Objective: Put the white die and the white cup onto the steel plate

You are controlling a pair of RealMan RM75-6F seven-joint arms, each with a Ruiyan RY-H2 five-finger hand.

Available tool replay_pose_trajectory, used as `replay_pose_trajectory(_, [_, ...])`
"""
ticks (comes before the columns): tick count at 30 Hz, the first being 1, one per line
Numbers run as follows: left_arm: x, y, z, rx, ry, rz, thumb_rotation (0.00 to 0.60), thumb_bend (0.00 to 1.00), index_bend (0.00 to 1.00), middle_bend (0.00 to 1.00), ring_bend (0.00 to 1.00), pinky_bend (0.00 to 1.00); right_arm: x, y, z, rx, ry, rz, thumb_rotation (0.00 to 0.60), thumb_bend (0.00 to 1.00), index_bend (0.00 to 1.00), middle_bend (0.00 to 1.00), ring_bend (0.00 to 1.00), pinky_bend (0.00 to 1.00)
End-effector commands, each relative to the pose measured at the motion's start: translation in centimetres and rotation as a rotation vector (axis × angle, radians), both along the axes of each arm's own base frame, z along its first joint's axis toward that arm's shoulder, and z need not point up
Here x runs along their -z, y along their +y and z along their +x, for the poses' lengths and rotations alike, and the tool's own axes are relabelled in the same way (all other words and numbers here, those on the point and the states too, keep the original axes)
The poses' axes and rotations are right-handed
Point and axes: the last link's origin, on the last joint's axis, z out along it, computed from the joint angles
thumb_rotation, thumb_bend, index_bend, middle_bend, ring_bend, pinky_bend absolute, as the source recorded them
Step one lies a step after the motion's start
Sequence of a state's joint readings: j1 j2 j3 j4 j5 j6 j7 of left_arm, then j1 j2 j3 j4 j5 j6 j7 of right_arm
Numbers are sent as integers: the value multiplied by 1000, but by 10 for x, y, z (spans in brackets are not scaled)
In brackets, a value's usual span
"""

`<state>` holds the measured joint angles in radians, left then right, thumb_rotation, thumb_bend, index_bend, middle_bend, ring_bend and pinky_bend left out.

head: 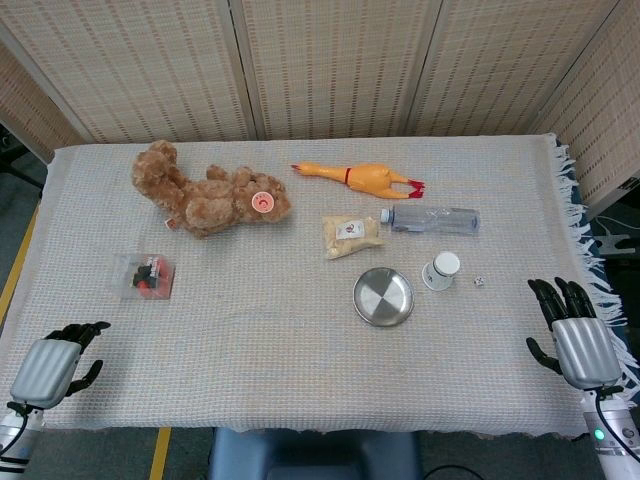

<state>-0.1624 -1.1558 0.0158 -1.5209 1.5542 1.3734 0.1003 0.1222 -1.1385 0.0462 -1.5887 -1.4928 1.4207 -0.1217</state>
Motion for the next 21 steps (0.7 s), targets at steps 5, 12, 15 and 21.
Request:
replay_pose_trajectory(5, [0, -2, 2, 10, 1, 3, 600, 361, 242, 318, 296, 446, 3, -2, -1, 14, 2, 26, 600, 194, 0, 77, 0, 74])
replay_pose_trajectory(12, [3, -1, 1, 20, 7, -12, 600, 361, 242, 325, 296, 443, 6, -11, 1, 1, 13, 53, 600, 193, 0, 117, 89, 148])
replay_pose_trajectory(15, [5, 1, -2, 6, 16, -22, 600, 361, 242, 326, 297, 444, 10, -21, 3, -51, 44, 43, 600, 194, 0, 284, 322, 329])
replay_pose_trajectory(21, [4, 0, -1, -10, 17, -34, 600, 362, 242, 326, 297, 444, 21, -50, 0, -125, 90, 29, 600, 193, 214, 590, 682, 675])
